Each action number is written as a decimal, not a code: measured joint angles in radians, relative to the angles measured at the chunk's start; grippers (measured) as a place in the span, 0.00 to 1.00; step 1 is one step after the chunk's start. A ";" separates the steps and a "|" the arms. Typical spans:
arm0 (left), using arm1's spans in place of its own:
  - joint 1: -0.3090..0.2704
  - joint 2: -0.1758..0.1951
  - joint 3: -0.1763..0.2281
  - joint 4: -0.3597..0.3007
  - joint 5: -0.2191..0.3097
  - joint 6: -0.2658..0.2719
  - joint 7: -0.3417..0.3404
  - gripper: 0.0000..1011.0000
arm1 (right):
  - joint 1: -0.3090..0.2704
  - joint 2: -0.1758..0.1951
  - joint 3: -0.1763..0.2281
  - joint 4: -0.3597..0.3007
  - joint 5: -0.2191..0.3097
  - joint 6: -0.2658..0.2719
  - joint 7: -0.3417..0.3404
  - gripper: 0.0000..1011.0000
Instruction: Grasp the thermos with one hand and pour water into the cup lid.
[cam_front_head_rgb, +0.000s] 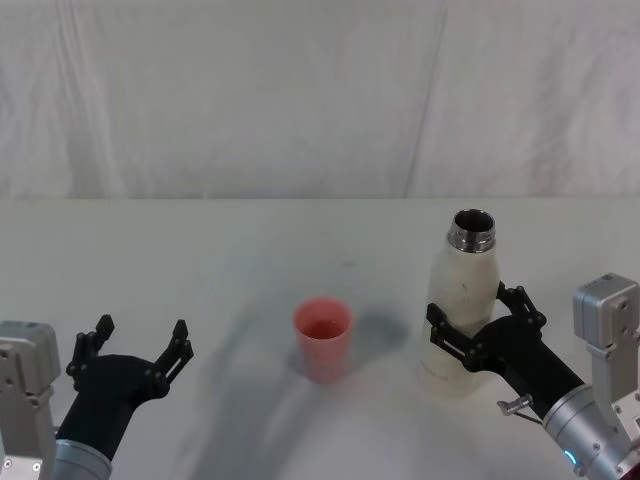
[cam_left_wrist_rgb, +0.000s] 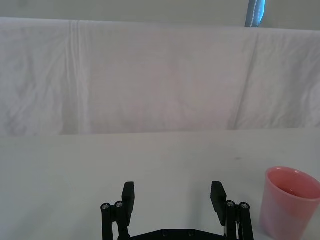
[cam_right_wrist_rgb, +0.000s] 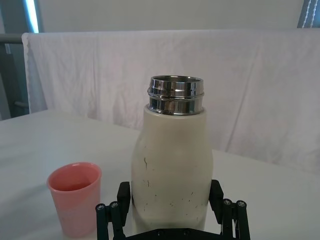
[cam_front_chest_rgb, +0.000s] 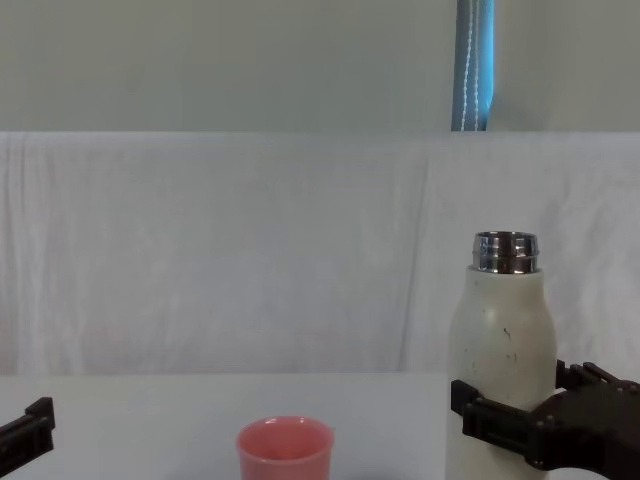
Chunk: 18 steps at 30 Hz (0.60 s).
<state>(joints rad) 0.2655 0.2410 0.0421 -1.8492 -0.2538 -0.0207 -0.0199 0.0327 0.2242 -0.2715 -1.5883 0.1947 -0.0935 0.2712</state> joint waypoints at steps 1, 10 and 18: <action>0.000 0.000 0.000 0.000 0.000 0.000 0.000 0.99 | 0.000 0.000 0.000 0.000 0.000 0.000 0.000 0.99; 0.000 0.000 0.000 0.000 0.000 0.000 0.000 0.99 | 0.000 0.000 0.000 0.000 0.000 0.001 0.000 0.99; 0.000 0.000 0.000 0.000 0.000 0.000 0.000 0.99 | 0.000 0.000 0.000 0.001 0.000 0.001 0.001 0.99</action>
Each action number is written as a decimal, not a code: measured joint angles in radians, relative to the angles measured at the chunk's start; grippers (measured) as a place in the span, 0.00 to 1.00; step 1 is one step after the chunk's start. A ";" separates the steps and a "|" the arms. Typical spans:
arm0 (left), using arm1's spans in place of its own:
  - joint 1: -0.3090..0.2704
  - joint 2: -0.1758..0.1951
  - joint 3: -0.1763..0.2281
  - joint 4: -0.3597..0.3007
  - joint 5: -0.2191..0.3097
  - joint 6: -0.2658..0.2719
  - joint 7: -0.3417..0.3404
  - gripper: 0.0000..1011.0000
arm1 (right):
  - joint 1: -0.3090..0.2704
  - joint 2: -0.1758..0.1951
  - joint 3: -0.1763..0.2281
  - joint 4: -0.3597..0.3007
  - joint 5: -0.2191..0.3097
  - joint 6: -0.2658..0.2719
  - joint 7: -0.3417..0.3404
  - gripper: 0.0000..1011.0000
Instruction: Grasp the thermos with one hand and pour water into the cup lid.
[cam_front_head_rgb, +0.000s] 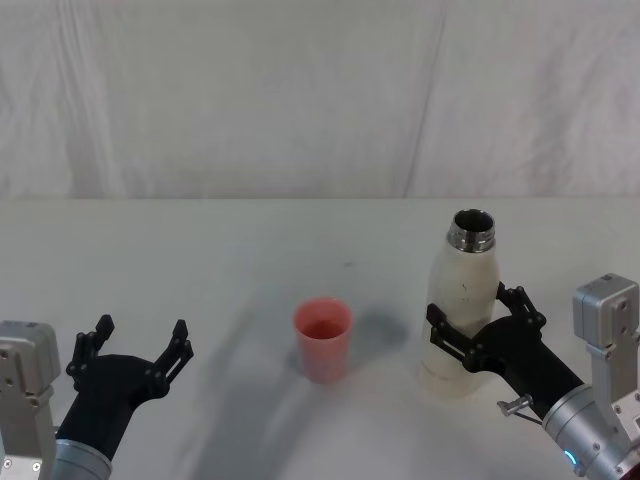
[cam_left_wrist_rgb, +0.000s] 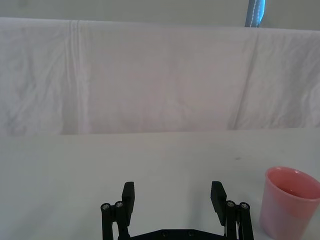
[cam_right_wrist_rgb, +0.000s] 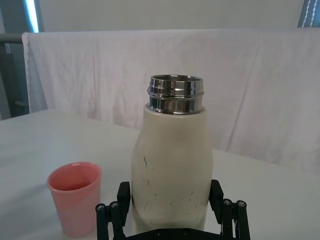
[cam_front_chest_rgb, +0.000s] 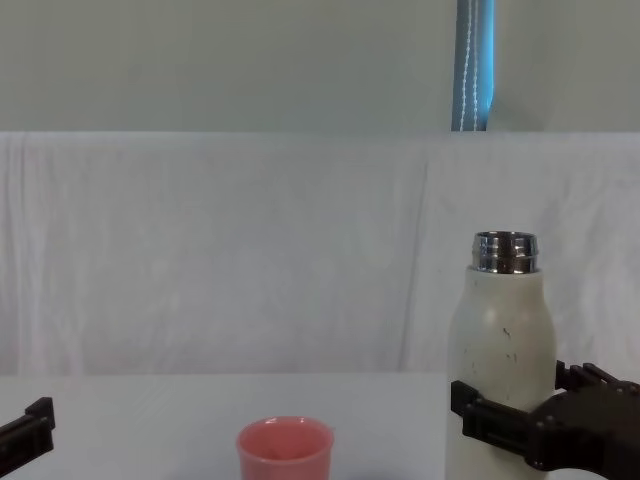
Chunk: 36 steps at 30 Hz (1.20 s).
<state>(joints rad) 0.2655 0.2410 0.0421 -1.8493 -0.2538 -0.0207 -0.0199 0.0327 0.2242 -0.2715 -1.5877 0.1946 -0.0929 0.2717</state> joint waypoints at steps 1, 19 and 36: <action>0.000 0.000 0.000 0.000 0.000 0.000 0.000 0.99 | 0.000 0.000 0.000 0.000 0.000 0.000 0.000 0.99; 0.000 0.000 0.000 0.000 0.000 0.000 0.000 0.99 | -0.012 0.003 0.003 -0.009 0.003 0.000 0.001 0.99; 0.000 0.000 0.000 0.000 0.000 0.000 0.000 0.99 | -0.086 0.038 0.032 -0.088 0.024 -0.007 0.007 0.99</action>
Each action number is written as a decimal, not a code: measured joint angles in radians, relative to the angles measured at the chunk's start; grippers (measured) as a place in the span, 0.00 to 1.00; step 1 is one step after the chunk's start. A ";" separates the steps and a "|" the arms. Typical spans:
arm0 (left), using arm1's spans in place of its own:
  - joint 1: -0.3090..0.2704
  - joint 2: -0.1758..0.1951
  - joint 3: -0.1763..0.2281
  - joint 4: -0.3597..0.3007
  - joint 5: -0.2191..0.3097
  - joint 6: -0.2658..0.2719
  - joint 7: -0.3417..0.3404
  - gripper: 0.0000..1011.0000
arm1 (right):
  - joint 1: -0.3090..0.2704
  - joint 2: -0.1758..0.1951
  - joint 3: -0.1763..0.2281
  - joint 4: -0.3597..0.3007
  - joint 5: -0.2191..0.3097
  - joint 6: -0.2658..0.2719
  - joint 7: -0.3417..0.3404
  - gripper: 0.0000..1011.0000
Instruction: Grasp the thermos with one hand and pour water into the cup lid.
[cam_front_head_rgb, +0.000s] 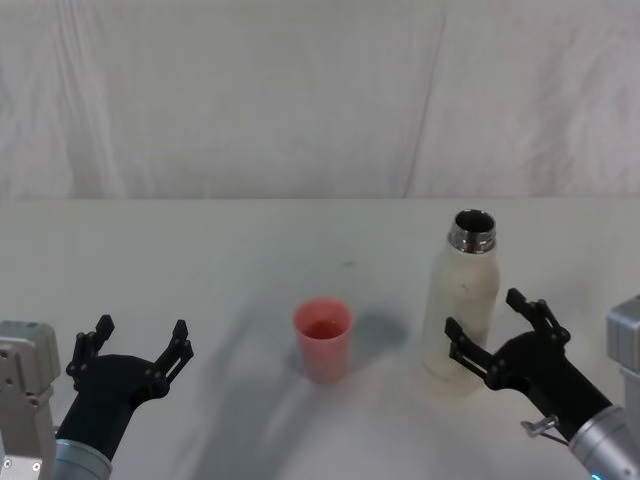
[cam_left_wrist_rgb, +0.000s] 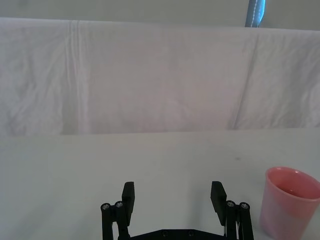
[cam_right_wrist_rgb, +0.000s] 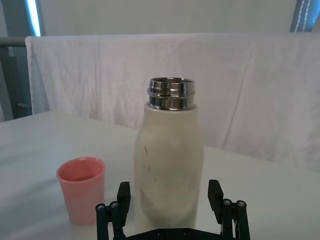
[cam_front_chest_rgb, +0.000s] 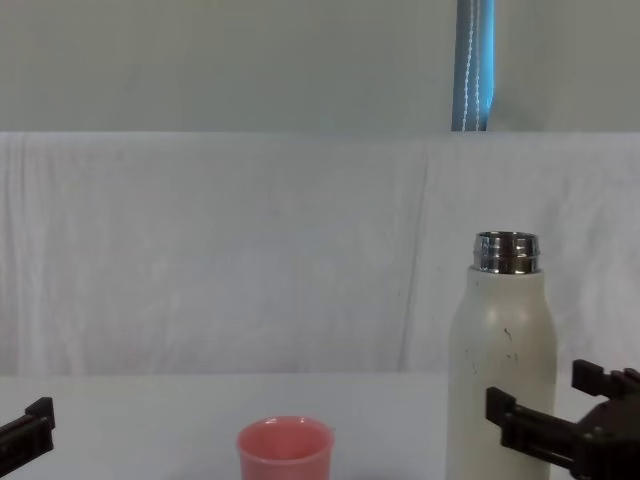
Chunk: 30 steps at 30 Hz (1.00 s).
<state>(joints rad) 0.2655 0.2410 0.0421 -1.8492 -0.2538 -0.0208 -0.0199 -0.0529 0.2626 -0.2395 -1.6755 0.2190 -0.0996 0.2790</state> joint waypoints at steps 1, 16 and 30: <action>0.000 0.000 0.000 0.000 0.000 0.000 0.000 0.99 | -0.005 0.004 0.003 -0.005 0.001 0.000 0.001 0.99; 0.000 0.000 0.000 0.000 0.000 0.000 0.000 0.99 | -0.104 0.057 0.069 -0.079 0.030 0.000 0.002 0.99; 0.000 0.000 0.000 0.000 0.000 0.000 0.000 0.99 | -0.098 0.039 0.150 -0.068 0.038 -0.008 -0.051 0.99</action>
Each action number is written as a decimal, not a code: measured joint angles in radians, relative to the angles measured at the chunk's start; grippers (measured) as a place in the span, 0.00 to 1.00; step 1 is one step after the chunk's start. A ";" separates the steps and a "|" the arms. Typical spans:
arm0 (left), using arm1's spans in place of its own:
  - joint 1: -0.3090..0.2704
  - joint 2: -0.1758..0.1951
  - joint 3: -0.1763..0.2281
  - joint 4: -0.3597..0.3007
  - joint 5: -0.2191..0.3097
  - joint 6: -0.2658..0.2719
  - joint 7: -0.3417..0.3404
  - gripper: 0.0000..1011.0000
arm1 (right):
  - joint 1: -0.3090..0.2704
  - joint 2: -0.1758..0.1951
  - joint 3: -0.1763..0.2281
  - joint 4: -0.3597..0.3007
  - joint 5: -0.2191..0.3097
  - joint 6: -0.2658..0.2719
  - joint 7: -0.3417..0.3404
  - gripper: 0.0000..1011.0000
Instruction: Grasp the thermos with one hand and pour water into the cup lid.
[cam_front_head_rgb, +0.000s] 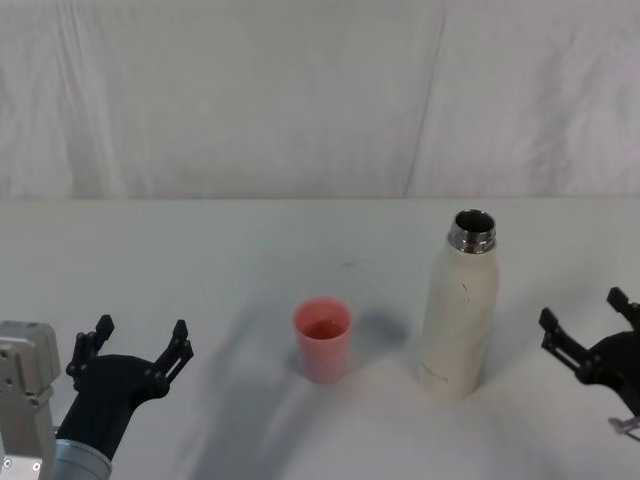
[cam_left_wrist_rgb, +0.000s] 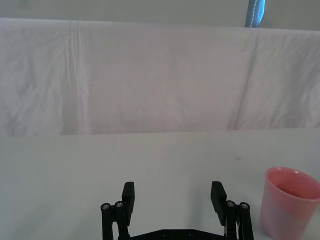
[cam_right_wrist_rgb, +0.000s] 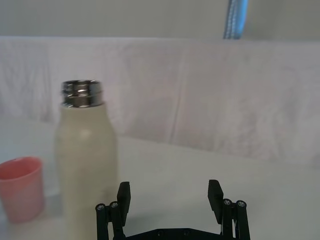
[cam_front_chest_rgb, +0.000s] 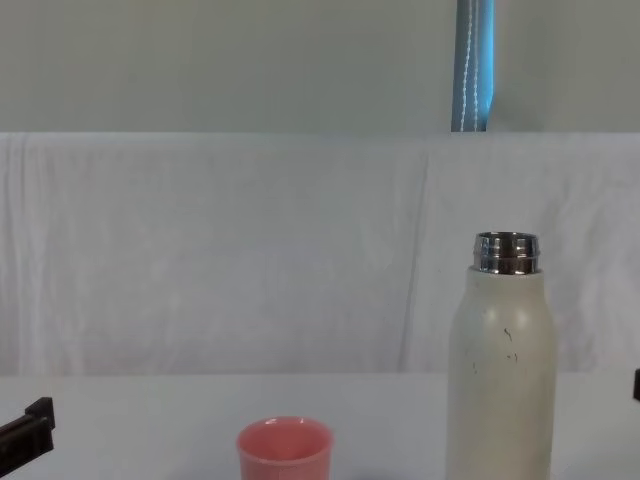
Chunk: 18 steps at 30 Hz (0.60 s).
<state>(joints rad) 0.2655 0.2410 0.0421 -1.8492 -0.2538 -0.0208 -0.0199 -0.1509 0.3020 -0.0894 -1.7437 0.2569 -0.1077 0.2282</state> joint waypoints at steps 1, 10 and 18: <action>0.000 0.000 0.000 0.000 0.000 0.000 0.000 0.99 | 0.006 -0.004 0.005 0.005 -0.002 -0.001 -0.004 0.99; 0.000 0.000 0.000 0.000 0.000 0.000 0.000 0.99 | 0.049 -0.032 0.022 0.042 -0.026 -0.009 -0.028 0.99; 0.000 0.000 0.000 0.000 0.000 0.000 0.000 0.99 | 0.068 -0.062 0.042 0.051 -0.055 -0.010 -0.061 0.99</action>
<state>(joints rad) 0.2655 0.2410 0.0421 -1.8492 -0.2538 -0.0208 -0.0199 -0.0826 0.2403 -0.0477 -1.6923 0.2021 -0.1180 0.1676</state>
